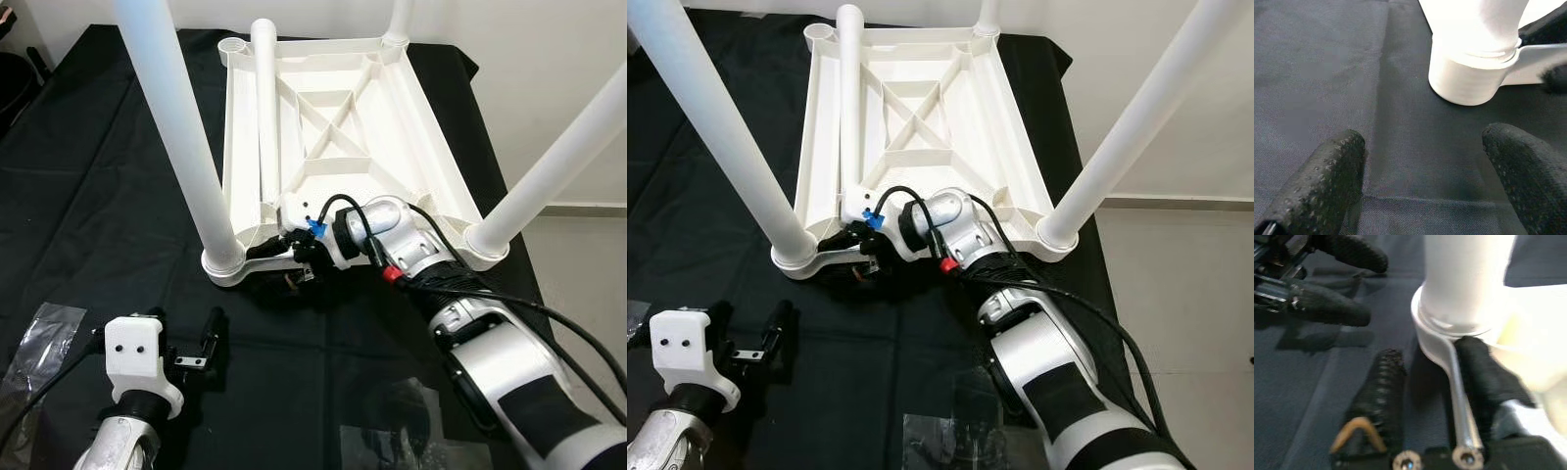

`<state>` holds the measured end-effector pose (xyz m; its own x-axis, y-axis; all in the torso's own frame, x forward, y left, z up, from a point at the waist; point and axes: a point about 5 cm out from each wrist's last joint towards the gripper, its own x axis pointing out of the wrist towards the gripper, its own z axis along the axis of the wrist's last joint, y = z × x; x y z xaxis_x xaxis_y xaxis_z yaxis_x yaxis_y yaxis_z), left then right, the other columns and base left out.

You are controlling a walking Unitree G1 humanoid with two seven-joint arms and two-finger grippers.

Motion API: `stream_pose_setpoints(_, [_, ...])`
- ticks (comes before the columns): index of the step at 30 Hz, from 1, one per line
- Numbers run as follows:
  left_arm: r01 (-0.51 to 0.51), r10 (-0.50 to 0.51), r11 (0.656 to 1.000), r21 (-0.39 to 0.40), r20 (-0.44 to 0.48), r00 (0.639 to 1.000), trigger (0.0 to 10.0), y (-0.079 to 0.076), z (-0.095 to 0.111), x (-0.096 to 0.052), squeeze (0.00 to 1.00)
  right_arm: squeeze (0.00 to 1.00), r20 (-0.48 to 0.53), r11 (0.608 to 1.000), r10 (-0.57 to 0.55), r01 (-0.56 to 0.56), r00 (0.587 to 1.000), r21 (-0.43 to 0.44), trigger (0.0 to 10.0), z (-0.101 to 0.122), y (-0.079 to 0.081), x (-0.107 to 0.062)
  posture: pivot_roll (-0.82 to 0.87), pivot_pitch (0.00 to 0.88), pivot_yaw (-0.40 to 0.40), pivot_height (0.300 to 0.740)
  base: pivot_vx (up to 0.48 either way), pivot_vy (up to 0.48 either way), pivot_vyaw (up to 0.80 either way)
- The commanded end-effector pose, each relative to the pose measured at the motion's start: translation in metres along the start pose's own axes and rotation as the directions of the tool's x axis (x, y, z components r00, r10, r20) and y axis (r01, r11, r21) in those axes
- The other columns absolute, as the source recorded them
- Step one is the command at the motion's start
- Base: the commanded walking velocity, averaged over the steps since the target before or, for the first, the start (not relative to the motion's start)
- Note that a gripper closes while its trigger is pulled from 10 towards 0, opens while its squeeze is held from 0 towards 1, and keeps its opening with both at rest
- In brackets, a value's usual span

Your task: Building children table

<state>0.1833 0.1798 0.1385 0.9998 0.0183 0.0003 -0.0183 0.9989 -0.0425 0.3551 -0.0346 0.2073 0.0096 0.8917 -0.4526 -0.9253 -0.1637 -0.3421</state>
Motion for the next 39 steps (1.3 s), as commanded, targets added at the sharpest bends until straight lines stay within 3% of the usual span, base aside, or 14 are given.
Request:
stream_pose_setpoints(1, [-0.014,0.014,1.0,-0.013,-0.038,0.999,10.0,0.0,-0.008,-0.004,0.0,0.0,-0.02,0.998,0.066,-0.066,0.998,0.0,0.0,0.001,0.006,0.012,0.06,0.241,-0.09,0.74,0.0,0.0,0.0])
stream_pose_setpoints(21, [-0.017,0.016,1.0,-0.026,-0.037,0.999,10.0,-0.001,-0.01,-0.003,0.0,0.0,-0.141,0.991,0.125,-0.13,0.982,-0.025,0.0,-0.014,0.011,-0.002,0.04,0.227,-0.092,0.74,0.0,0.0,0.0])
stream_pose_setpoints(22, [-0.017,0.016,1.0,-0.026,-0.037,0.999,10.0,-0.001,-0.01,-0.002,0.0,0.0,-0.157,0.991,0.126,-0.13,0.979,-0.013,5.3,-0.016,0.01,-0.004,0.04,0.227,-0.092,0.74,0.0,0.0,0.0])
stream_pose_setpoints(23, [-0.018,0.017,1.0,-0.026,-0.036,0.999,10.0,-0.001,-0.01,-0.002,0.0,0.36,-0.169,0.992,0.127,-0.13,0.977,-0.005,10.0,-0.017,0.01,-0.005,0.04,0.227,-0.092,0.74,0.0,0.0,0.0])
stream_pose_setpoints(24, [-0.018,0.017,1.0,-0.026,-0.036,0.999,10.0,-0.001,-0.01,-0.002,0.0,0.36,-0.169,0.992,0.127,-0.13,0.977,-0.005,10.0,-0.017,0.01,-0.005,0.04,0.227,-0.092,0.74,0.0,0.0,0.0])
stream_pose_setpoints(25, [-0.018,0.017,0.999,-0.026,-0.036,0.999,10.0,-0.001,-0.01,-0.002,0.0,1.0,-0.189,0.993,0.116,-0.12,0.975,-0.01,10.0,-0.017,0.009,-0.007,0.04,0.228,-0.09,0.74,0.0,0.0,0.0])
stream_pose_setpoints(29, [-0.018,0.017,0.999,-0.027,-0.036,0.999,10.0,-0.001,-0.01,-0.002,0.0,1.0,-0.216,0.994,0.094,-0.102,0.972,-0.027,10.0,-0.017,0.006,-0.008,0.04,0.228,-0.09,0.74,0.0,0.0,0.0])
stream_pose_setpoints(30, [-0.018,0.017,0.999,-0.027,-0.036,0.999,10.0,-0.001,-0.01,-0.002,0.0,0.91,-0.235,0.995,0.085,-0.096,0.968,-0.039,10.0,-0.017,0.005,-0.008,0.04,0.228,-0.09,0.74,0.0,0.0,0.0])
stream_pose_setpoints(31, [-0.018,0.017,0.999,-0.026,-0.035,0.999,10.0,-0.001,-0.01,-0.002,0.0,0.09,-0.243,0.994,0.087,-0.101,0.966,-0.043,10.0,-0.017,0.005,-0.008,0.04,0.228,-0.09,0.74,0.0,0.0,0.0])
stream_pose_setpoints(32, [-0.018,0.017,0.999,-0.026,-0.035,0.999,10.0,-0.001,-0.01,-0.002,0.0,0.09,-0.243,0.994,0.087,-0.101,0.966,-0.043,10.0,-0.017,0.005,-0.008,0.04,0.228,-0.09,0.74,0.0,0.0,0.0])
stream_pose_setpoints(33, [-0.019,0.018,0.999,-0.026,-0.035,0.999,10.0,-0.001,-0.009,-0.002,0.0,0.0,-0.25,0.993,0.095,-0.108,0.963,-0.04,10.0,-0.017,0.005,-0.008,0.04,0.229,-0.091,0.74,0.0,0.0,0.0])
stream_pose_setpoints(34, [-0.019,0.019,0.999,-0.026,-0.035,0.999,10.0,-0.001,-0.009,-0.002,0.0,0.0,-0.251,0.992,0.103,-0.116,0.962,-0.038,6.0,-0.017,0.005,-0.007,0.04,0.229,-0.091,0.74,0.0,0.0,0.0])
stream_pose_setpoints(35, [-0.02,0.019,0.999,-0.026,-0.034,0.999,10.0,-0.001,-0.009,-0.002,0.0,0.0,-0.245,0.993,0.099,-0.11,0.965,-0.033,0.0,-0.016,0.005,-0.007,0.04,0.23,-0.092,0.74,0.0,0.0,0.0])
stream_pose_setpoints(39, [-0.021,0.02,0.999,-0.026,-0.033,0.999,10.0,0.0,-0.009,-0.002,0.0,0.0,-0.23,0.993,0.098,-0.11,0.968,-0.042,0.0,-0.012,0.004,-0.005,0.04,0.231,-0.091,0.74,0.0,0.0,0.0])
